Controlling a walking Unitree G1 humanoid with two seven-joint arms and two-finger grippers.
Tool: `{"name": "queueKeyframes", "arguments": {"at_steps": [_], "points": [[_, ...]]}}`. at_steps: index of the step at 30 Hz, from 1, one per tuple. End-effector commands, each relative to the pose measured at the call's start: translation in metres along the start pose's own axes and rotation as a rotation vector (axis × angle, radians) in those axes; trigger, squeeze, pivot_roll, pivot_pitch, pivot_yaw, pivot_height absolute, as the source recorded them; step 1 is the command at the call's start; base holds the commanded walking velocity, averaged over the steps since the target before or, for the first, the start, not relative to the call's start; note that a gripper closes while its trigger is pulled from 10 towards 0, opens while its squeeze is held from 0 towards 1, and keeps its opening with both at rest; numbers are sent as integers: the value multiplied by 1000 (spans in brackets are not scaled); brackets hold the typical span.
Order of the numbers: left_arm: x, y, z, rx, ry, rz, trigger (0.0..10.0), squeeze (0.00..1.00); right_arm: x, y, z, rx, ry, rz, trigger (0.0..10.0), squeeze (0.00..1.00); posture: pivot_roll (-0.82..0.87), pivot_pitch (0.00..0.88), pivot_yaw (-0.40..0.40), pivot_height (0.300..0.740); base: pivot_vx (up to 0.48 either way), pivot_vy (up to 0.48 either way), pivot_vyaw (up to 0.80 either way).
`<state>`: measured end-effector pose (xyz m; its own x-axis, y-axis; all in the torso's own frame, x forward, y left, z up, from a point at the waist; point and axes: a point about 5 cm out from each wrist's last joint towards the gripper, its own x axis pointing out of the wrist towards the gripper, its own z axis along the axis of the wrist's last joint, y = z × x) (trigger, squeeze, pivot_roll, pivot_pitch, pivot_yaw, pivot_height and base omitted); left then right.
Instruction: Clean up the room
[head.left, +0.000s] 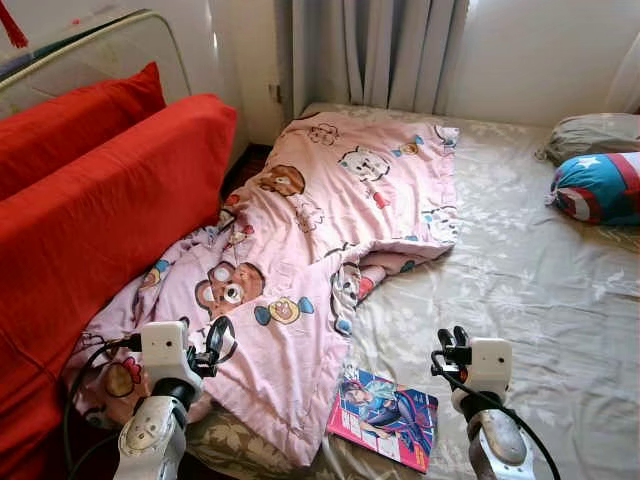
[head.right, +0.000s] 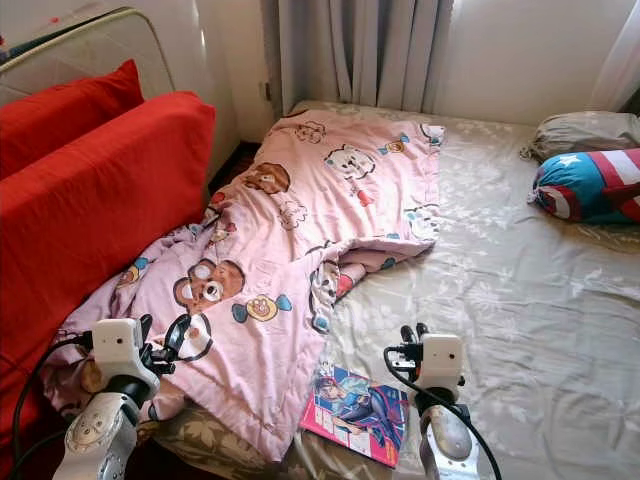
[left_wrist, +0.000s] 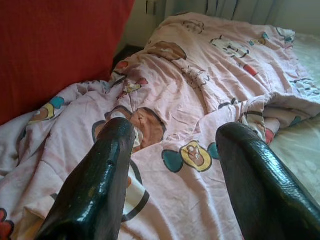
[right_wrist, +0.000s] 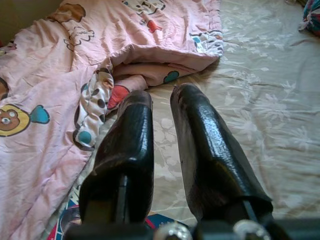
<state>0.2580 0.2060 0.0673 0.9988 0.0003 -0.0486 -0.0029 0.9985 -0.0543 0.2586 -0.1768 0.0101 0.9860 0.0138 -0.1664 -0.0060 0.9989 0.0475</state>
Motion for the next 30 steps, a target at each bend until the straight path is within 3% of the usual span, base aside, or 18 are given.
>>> {"name": "queueKeyframes", "arguments": {"at_steps": [1, 6, 10, 30], "points": [[2, 0, 1, -2, 1, -2, 10000, 0, 1, 2, 3, -3, -12, 3, 10000, 0, -13, 35, -3, 716, 0, 0, 0], [3, 0, 0, -3, 5, -4, 10000, 0, 3, 4, 2, -11, 23, 9, 10000, 0, -12, 31, -3, 716, 0, 0, 0], [4, 0, -2, -5, 9, -6, 10000, 0, 4, 5, 4, -8, -1, 20, 10000, 0, -8, 45, -6, 686, 0, 0, 0], [3, 5, -9, 0, 25, 13, 10000, 0, 6, 12, 1, -13, 39, 33, 10000, 0, 4, 87, -2, 686, 0, 0, 0]]}}
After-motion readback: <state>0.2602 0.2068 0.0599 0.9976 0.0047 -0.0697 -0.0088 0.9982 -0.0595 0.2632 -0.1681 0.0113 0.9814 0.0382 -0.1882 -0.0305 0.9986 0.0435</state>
